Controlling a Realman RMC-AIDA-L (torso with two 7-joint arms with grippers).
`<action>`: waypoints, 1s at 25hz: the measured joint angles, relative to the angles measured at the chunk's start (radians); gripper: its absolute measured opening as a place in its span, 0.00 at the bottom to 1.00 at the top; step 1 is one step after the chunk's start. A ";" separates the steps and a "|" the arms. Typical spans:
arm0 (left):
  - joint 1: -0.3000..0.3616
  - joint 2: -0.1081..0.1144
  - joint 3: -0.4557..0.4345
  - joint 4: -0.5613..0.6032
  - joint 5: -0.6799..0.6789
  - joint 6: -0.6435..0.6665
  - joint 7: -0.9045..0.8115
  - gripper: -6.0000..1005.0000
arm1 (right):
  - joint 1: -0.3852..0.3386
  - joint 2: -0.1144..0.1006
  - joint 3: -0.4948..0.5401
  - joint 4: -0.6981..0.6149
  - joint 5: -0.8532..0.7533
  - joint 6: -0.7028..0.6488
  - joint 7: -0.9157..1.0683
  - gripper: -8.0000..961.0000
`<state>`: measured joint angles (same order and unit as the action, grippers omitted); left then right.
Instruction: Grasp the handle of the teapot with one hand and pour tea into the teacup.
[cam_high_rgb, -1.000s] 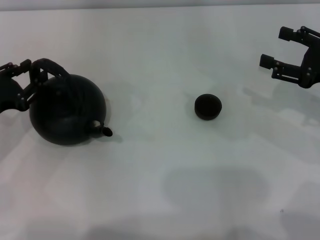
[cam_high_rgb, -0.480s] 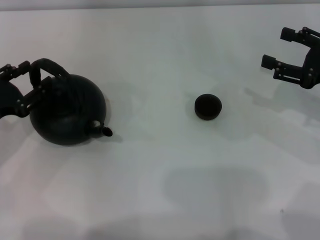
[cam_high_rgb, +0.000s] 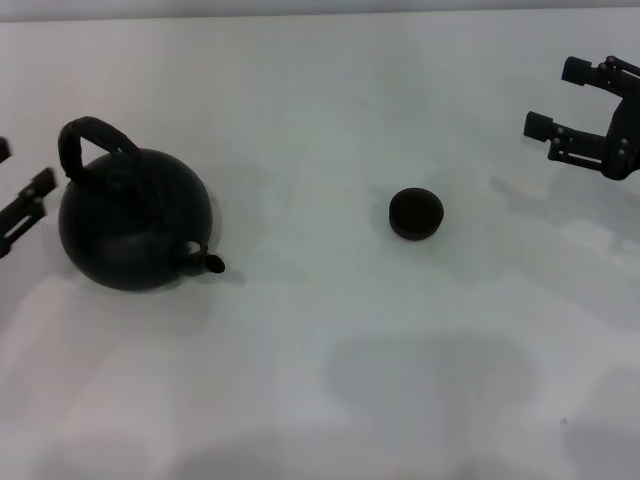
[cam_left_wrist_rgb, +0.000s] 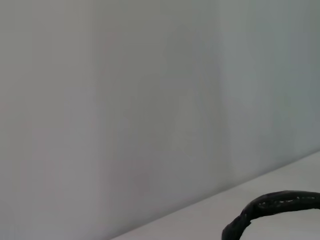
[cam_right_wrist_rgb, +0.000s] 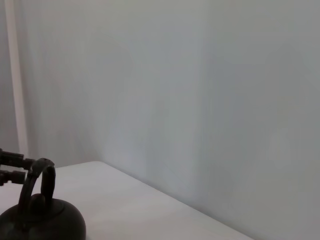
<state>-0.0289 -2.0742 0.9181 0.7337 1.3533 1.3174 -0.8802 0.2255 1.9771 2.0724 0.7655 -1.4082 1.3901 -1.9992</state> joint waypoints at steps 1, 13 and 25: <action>0.013 0.000 -0.001 0.010 -0.005 0.001 0.001 0.59 | 0.000 0.000 0.000 0.000 0.000 0.000 0.000 0.89; 0.064 -0.003 -0.222 -0.212 -0.338 0.193 0.203 0.59 | -0.011 0.006 0.036 0.000 0.004 -0.004 -0.013 0.89; 0.077 -0.004 -0.391 -0.388 -0.505 0.330 0.245 0.59 | -0.066 0.023 0.106 -0.251 0.288 0.011 -0.343 0.89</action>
<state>0.0477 -2.0782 0.5269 0.3459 0.8482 1.6478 -0.6356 0.1597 1.9997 2.1780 0.5146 -1.1205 1.4011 -2.3426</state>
